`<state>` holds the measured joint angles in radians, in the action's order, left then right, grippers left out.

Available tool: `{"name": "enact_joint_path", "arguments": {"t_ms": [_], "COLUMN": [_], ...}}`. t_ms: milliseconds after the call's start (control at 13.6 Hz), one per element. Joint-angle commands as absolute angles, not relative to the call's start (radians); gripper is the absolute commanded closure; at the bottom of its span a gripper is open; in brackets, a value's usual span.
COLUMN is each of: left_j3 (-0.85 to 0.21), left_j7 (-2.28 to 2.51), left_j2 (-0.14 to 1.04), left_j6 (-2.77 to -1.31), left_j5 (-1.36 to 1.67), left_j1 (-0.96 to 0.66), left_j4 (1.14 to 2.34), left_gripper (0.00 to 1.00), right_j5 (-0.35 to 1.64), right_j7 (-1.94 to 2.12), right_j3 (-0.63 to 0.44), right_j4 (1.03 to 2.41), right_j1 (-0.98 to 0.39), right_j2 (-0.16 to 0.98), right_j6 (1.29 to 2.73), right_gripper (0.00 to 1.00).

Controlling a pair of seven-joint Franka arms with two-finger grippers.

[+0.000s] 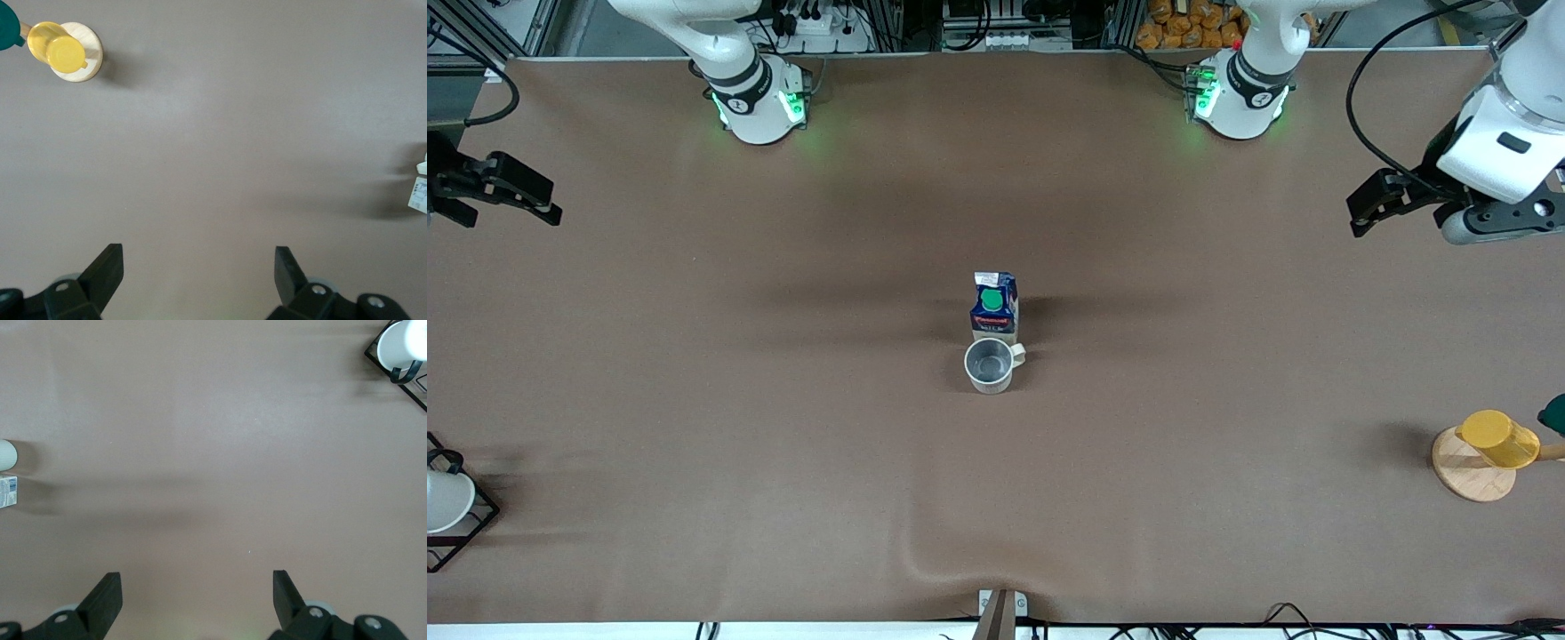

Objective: Place milk next to cup

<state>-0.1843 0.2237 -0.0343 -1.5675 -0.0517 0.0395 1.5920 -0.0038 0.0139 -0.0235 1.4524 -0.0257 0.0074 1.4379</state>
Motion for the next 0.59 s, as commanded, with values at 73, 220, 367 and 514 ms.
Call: {"name": "enact_joint_path", "arguments": {"t_ms": [73, 220, 367, 514], "left_j3": [-0.141, -0.141, -0.141, -0.143], "left_j7": [0.167, 0.175, 0.175, 0.175], "left_j2": [-0.06, -0.057, -0.058, -0.049], "left_j6": [-1.578, -1.578, -1.572, -1.546], "left_j5": [-0.017, -0.021, -0.02, -0.012], "left_j1": [0.028, 0.02, 0.02, 0.023], "left_j4": [1.612, 1.606, 1.6, 1.576], "left_gripper": [0.0, 0.0, 0.0, 0.0], "right_j5": [-0.015, -0.017, -0.015, -0.015], "right_j7": [0.023, 0.023, 0.025, 0.025], "right_j3": [-0.025, -0.025, -0.025, -0.025], "right_j4": [1.459, 1.459, 1.459, 1.459], "right_j1": [-0.031, -0.031, -0.032, -0.031], "right_j2": [0.003, 0.003, 0.003, 0.003], "right_j6": [1.442, 1.442, 1.442, 1.442], "right_gripper": [0.0, 0.0, 0.0, 0.0]}}
